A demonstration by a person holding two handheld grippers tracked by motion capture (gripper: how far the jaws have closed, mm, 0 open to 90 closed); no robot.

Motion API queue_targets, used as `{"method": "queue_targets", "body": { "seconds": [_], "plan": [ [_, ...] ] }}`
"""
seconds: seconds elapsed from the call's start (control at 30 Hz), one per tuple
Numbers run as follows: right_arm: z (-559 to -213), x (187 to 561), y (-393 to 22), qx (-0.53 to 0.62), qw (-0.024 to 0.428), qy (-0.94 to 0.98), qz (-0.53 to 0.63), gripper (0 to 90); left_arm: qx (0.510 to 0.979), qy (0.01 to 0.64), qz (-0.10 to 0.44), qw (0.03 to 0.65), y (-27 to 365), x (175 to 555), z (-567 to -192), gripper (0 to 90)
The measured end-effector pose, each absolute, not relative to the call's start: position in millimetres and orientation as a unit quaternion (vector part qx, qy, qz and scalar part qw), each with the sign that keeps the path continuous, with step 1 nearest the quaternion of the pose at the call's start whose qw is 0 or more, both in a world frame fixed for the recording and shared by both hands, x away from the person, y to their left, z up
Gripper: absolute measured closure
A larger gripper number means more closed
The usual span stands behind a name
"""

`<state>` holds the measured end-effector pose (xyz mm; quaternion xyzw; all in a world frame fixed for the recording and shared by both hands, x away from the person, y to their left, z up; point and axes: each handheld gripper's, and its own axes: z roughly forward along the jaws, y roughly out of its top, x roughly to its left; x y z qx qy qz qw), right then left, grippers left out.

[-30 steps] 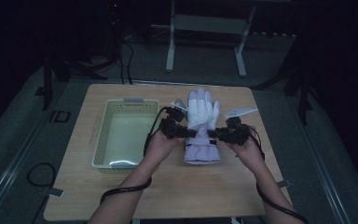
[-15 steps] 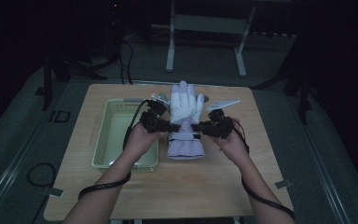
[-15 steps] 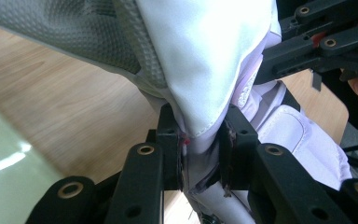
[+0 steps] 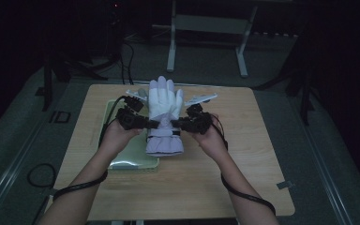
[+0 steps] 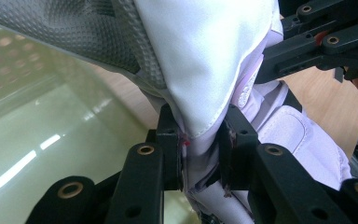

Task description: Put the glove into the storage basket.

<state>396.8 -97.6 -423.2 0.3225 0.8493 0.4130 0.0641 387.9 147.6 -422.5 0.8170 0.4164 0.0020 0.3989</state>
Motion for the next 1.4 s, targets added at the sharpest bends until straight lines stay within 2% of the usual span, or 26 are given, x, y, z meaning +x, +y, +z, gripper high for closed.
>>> {"method": "queue_targets", "body": {
  "seconds": [0.37,0.47,0.5,0.67,0.83,1.07,1.23,1.4],
  "plan": [
    [-429,404,-40,0.314,0.052,0.856,0.408,81.4,0.811,0.433,0.009,0.394,203,386,-429,73.2],
    [-432,405,-31,0.311,0.048,0.859,0.405,81.4,0.81,0.435,0.009,0.394,207,386,-431,73.2],
    [-437,407,-21,0.308,0.041,0.862,0.4,81.4,0.805,0.446,0.005,0.39,219,383,-438,73.2],
    [-447,409,-4,0.307,0.037,0.866,0.393,81.4,0.807,0.448,0.004,0.386,233,386,-449,73.1],
    [-457,411,3,0.31,0.04,0.868,0.385,81.4,0.809,0.446,-0.001,0.381,236,391,-461,73.1],
    [-488,413,9,0.332,0.036,0.87,0.361,81.4,0.812,0.457,-0.013,0.363,234,396,-488,73.0],
    [-503,405,20,0.33,0.047,0.884,0.328,81.4,0.83,0.463,-0.003,0.31,227,393,-501,72.4],
    [-508,400,27,0.329,0.058,0.89,0.31,81.1,0.834,0.467,-0.005,0.295,227,392,-508,71.4]
  ]
}}
